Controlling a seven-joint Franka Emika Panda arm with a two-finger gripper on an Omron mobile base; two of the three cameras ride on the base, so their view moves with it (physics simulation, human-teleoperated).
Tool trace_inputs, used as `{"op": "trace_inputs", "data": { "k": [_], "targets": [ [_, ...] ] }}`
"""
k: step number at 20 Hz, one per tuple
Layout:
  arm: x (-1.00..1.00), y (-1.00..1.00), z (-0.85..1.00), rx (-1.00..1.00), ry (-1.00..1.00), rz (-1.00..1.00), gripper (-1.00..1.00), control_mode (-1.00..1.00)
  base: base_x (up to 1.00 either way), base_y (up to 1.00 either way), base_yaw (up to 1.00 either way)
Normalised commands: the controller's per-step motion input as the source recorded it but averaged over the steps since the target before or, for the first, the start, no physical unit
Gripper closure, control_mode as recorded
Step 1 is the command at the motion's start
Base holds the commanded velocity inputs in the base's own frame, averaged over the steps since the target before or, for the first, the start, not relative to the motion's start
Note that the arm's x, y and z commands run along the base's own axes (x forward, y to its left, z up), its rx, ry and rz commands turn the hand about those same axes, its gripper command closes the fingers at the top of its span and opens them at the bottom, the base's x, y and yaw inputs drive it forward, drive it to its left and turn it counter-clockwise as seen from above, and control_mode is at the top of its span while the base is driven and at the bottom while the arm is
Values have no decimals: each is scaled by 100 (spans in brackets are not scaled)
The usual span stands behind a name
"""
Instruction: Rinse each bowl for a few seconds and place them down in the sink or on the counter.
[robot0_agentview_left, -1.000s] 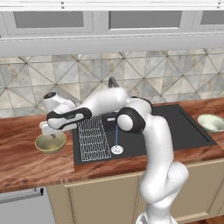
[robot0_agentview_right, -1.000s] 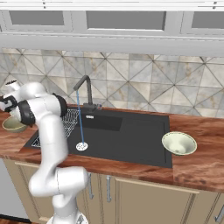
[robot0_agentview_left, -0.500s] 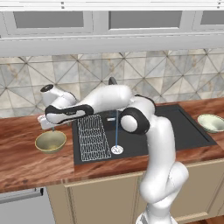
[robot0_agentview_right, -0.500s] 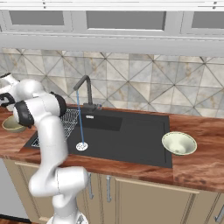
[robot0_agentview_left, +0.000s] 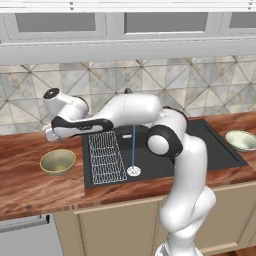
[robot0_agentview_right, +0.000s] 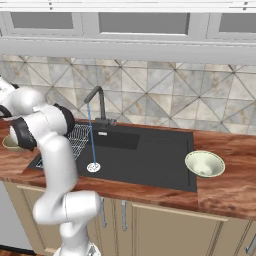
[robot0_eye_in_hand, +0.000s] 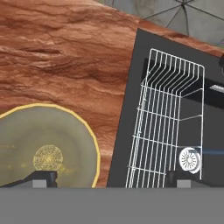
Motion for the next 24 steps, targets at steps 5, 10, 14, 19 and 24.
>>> {"op": "trace_inputs", "data": {
  "k": [5,10,14,19,24],
  "targets": [
    [-26,-19,52,-2,-13,7,-100,-100,0,0,0],
    [-29,-19,54,-1,-13,8,-100,-100,0,0,0],
    [-40,-6,55,0,-11,5,-100,-100,0,0,0],
    [-47,-5,44,2,-14,0,-100,-100,0,0,0],
    [-48,-10,46,3,-13,0,-100,-100,0,0,0]
  ]
}}
